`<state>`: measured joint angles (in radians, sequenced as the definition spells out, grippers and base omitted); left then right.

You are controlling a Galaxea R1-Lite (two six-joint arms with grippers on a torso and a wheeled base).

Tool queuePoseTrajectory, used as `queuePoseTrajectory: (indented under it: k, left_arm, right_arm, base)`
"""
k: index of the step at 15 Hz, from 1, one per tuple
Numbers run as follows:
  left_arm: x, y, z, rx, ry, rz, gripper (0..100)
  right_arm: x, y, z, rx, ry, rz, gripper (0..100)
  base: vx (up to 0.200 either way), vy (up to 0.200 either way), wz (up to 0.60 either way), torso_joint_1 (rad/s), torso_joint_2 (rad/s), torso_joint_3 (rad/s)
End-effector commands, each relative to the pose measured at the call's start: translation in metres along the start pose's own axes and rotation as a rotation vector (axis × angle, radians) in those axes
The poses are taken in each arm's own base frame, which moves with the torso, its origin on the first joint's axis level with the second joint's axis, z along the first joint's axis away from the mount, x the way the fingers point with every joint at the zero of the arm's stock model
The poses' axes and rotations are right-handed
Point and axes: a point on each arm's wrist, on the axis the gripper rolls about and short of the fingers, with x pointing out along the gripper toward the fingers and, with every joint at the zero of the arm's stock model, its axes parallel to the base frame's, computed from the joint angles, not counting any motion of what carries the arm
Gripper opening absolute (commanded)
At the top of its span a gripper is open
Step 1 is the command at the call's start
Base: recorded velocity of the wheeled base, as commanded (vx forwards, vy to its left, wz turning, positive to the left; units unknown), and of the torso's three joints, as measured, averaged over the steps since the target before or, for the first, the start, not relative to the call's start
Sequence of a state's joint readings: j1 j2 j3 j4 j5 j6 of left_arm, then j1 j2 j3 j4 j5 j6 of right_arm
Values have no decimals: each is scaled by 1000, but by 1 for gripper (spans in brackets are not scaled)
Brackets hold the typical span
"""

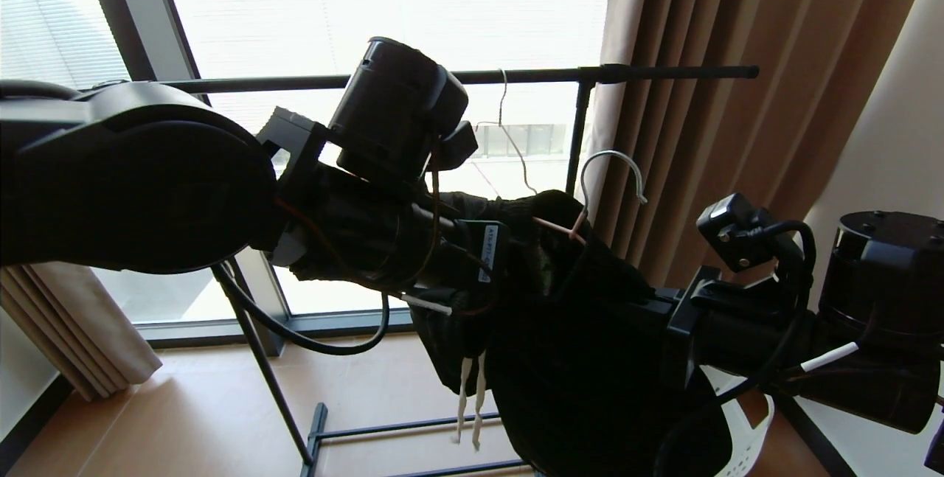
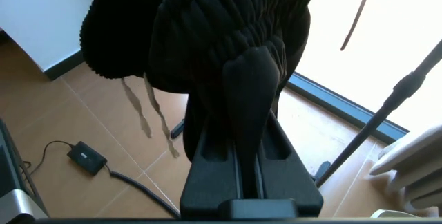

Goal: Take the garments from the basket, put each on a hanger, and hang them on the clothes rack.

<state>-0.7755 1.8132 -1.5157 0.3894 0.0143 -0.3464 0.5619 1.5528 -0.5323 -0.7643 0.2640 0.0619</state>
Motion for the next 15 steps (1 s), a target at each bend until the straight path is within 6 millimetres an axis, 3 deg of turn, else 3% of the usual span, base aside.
queuePoseTrajectory:
  k: [1,12,15]
  left_arm:
    - [1,-1,0,1,-8,-5,100]
    - [-1,-11,13,2,-146,-73,100]
    - [3,-6,7,-1,-122,-53,100]
  right_arm:
    - [-2,1,-1,-1,0,2,0]
    - [5,-1,-9,9,37,25,0]
    - [6,-1,-7,2,0,29,0]
  base:
    - [0,0,0,0,0,0]
    - [0,0,0,0,0,0]
    - [0,0,0,0,0,0]
